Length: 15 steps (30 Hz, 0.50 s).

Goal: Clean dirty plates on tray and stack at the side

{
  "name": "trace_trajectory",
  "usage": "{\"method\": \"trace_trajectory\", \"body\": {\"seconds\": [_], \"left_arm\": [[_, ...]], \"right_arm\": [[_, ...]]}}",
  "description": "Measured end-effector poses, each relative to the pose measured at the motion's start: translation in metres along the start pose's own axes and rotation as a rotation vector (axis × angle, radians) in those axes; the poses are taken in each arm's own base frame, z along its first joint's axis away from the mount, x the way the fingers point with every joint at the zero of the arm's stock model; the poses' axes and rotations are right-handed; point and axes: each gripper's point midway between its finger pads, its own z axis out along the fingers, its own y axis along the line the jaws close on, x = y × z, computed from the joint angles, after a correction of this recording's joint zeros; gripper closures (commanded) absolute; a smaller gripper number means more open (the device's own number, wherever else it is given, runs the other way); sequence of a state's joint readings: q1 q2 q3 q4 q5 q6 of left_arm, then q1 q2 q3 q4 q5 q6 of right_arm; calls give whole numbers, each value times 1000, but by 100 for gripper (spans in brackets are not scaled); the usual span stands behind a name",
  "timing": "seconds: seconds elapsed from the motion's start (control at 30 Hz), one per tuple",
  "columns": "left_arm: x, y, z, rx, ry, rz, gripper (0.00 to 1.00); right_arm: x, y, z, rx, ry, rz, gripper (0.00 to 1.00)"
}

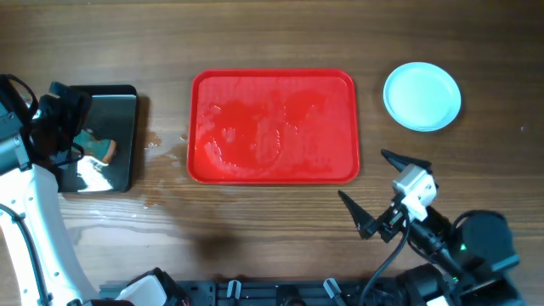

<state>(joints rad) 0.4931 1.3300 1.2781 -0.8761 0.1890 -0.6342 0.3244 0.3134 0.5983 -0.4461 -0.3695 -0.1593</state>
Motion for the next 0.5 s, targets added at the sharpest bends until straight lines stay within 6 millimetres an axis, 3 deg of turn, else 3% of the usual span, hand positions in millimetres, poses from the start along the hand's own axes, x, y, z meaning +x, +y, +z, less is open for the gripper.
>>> {"method": "trace_trajectory", "body": {"seconds": [0.5], "left_arm": [[0, 0, 0, 0, 0, 0, 0]], "right_arm": [[29, -38, -2, 223, -313, -91, 0]]}}
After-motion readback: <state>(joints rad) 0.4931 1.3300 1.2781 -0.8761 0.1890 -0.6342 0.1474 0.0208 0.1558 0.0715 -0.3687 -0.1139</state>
